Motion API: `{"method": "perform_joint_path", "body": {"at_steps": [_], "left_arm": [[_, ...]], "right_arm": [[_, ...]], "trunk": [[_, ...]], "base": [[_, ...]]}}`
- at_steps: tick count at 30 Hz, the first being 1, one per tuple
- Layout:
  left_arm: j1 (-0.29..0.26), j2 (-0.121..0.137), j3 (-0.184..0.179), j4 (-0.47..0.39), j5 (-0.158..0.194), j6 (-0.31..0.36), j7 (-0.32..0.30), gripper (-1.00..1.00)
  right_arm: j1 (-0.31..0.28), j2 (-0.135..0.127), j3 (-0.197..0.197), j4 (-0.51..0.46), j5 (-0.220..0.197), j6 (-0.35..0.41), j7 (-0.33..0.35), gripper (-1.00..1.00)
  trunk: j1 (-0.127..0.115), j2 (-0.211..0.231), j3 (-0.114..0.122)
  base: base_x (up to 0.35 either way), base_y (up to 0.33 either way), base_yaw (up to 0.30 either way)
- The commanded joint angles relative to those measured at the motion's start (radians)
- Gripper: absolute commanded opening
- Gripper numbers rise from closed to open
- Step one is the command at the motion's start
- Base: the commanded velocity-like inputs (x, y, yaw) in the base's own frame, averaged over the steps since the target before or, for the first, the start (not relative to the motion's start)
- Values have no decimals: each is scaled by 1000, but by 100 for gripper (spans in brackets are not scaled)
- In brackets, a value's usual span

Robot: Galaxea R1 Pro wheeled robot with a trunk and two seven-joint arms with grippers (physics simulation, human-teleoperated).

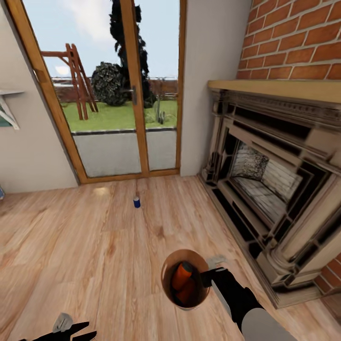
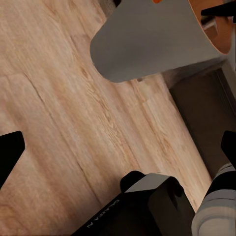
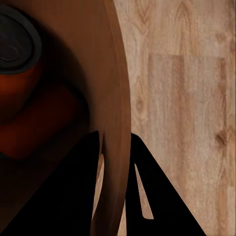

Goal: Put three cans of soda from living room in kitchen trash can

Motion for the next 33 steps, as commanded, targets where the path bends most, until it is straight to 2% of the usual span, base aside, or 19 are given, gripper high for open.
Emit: {"method": "perform_joint_path", "body": {"at_steps": [1,18,33], "left_arm": [[0,0,0,0,0,0,0,100],[0,1,1,0,0,0,0,100],[0,2,1,0,0,-1,-3,100]], "right_arm": [[-1,0,-1,-1,-3,0,5,-100],[-1,0,-1,-2,-4,0,5,-100],[-1,0,-1,-2,-6,0,6,-100]], "trunk": [[0,0,0],[0,0,-1],[0,0,0]], "base": [[342,71,234],[347,19,27],[315,205,-24]]}}
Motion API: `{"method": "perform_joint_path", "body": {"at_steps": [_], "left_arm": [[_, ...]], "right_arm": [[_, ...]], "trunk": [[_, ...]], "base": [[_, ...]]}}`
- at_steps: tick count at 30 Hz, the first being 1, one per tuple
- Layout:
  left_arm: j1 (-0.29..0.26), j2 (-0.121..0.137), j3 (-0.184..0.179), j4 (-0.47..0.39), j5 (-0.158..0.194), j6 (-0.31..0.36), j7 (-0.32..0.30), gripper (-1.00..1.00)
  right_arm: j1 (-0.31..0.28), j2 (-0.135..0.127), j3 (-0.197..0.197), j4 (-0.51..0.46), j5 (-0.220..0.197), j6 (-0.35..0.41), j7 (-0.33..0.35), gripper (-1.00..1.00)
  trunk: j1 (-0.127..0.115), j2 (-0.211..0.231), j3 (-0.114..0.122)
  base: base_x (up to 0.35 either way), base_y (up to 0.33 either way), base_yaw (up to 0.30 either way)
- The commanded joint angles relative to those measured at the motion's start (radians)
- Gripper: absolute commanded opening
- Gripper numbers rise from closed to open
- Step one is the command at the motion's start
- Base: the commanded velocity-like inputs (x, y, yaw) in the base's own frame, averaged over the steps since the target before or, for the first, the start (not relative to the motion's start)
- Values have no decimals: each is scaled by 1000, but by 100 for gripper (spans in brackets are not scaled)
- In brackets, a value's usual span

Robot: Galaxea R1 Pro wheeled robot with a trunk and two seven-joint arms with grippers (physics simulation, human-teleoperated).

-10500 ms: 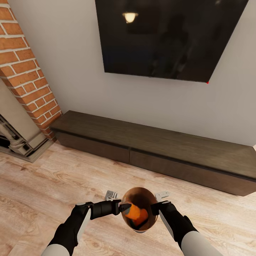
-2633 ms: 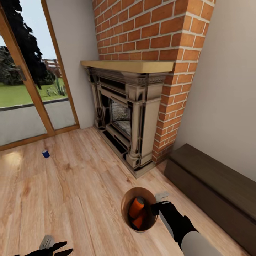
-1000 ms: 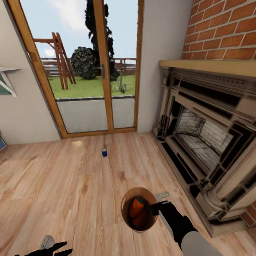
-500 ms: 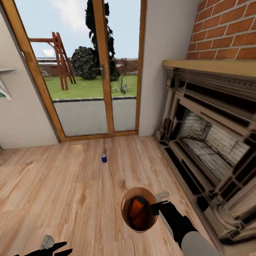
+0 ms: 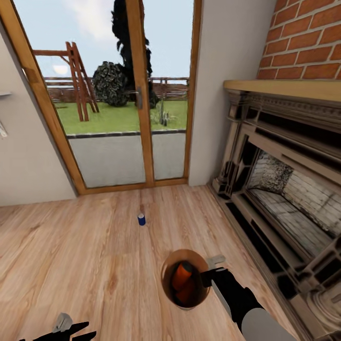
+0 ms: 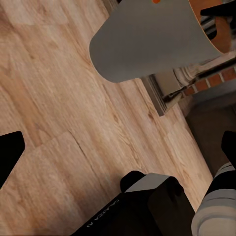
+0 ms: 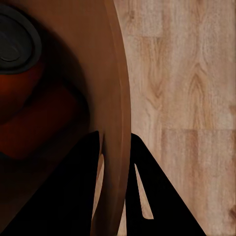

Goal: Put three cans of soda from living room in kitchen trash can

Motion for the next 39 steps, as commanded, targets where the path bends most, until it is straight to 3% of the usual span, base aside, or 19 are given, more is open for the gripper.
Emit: {"method": "perform_joint_path", "body": {"at_steps": [1,13,39], "left_arm": [[0,0,0,0,0,0,0,100],[0,0,0,0,0,0,-2,100],[0,0,-1,0,0,0,-2,100]], "right_arm": [[0,0,0,-1,-3,0,5,-100],[0,0,-1,-1,-6,0,5,-100],[0,0,-2,-1,-6,0,5,-100]], "trunk": [[0,0,0],[0,0,8],[0,0,8]], "base": [[300,235,-171],[290,245,-198],[285,245,-6]]}}
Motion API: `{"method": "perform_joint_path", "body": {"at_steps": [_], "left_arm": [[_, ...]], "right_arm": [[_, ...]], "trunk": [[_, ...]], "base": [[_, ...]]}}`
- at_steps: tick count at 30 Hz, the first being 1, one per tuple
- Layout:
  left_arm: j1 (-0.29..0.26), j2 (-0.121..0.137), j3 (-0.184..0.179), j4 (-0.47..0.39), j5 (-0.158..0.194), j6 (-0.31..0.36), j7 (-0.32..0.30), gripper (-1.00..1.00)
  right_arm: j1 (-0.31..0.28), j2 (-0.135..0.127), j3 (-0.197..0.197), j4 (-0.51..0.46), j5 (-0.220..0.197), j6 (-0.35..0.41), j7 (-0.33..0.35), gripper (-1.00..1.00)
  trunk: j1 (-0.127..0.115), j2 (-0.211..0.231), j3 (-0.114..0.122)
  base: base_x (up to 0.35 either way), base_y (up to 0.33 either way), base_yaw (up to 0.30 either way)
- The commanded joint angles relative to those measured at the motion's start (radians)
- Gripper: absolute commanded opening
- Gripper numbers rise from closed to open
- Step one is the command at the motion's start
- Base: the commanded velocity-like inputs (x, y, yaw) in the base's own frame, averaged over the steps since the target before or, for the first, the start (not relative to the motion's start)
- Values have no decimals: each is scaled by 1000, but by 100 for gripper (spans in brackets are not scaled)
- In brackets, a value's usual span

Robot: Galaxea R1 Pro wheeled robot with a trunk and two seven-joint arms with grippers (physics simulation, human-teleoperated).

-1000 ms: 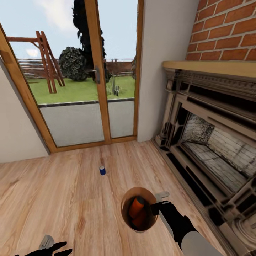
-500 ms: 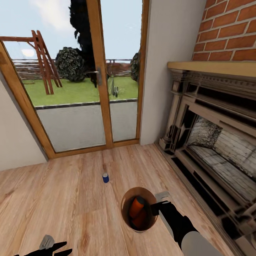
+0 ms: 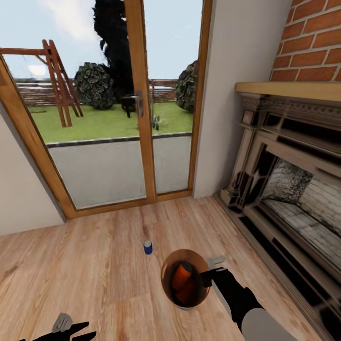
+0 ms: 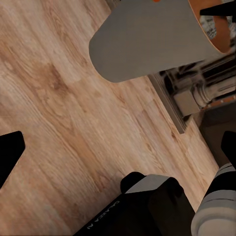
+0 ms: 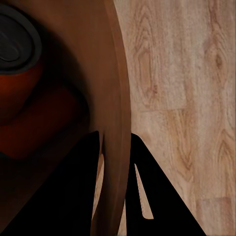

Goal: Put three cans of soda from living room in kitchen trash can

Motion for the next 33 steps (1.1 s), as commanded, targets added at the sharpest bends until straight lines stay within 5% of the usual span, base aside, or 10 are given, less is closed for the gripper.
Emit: {"method": "perform_joint_path", "body": {"at_steps": [1,26,33], "left_arm": [[0,0,0,0,0,0,0,100],[0,0,0,0,0,0,3,100],[0,0,0,0,0,1,6,100]], "right_arm": [[0,0,-1,-1,-4,-1,5,-100],[0,0,0,-5,-4,3,7,-100],[0,-6,-21,-104,-5,38,8,-100]], "trunk": [[0,0,0],[0,0,0],[0,0,0]], "base": [[322,166,0],[346,19,0],[349,0,0]]}}
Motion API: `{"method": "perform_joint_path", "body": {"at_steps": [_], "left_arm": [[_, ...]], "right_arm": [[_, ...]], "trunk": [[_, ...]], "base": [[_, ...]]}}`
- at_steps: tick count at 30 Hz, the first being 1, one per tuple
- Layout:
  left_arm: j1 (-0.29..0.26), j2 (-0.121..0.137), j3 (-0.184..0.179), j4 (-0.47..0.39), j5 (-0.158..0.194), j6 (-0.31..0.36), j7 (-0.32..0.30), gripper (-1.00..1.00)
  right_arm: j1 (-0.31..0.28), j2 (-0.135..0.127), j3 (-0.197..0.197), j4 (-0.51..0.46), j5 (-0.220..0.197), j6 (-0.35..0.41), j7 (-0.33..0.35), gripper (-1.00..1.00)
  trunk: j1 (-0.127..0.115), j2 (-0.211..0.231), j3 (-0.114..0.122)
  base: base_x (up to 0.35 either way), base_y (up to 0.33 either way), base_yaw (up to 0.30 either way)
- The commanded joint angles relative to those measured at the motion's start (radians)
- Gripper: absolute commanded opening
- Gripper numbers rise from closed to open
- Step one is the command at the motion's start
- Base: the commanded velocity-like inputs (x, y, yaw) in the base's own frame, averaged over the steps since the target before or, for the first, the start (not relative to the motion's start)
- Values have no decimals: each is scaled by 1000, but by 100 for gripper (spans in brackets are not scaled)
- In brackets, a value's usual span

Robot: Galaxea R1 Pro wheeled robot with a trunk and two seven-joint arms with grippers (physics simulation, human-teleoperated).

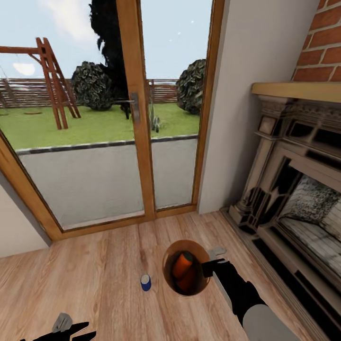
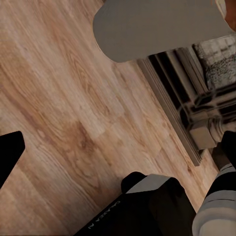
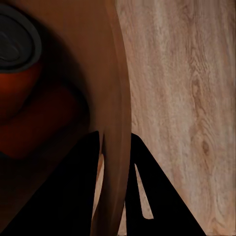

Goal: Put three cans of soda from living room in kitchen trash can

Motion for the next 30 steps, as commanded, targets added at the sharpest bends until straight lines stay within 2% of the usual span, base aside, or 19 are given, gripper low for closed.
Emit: {"method": "perform_joint_path", "body": {"at_steps": [1,5,9,15,27,30], "left_arm": [[0,0,0,0,0,0,0,100],[0,-1,0,0,0,-1,2,100],[0,-1,1,0,0,-1,22,100],[0,-3,1,0,0,-1,56,100],[0,-6,2,-1,3,0,63,100],[0,-19,2,-2,3,0,64,100]], "right_arm": [[0,-1,-8,-6,-13,15,5,-100],[0,-4,-100,-78,-14,119,6,-100],[0,-13,-139,-154,-14,199,6,-100],[1,-26,-152,-210,-15,293,7,-100],[2,-28,-153,-230,-15,311,8,-100],[3,-28,-153,-229,-15,311,8,-100]], "trunk": [[0,0,0],[0,0,0],[0,0,0],[0,0,0],[0,0,0],[0,0,0]], "base": [[349,0,0],[349,0,0],[349,0,0],[349,0,0],[350,0,0],[350,0,0]]}}
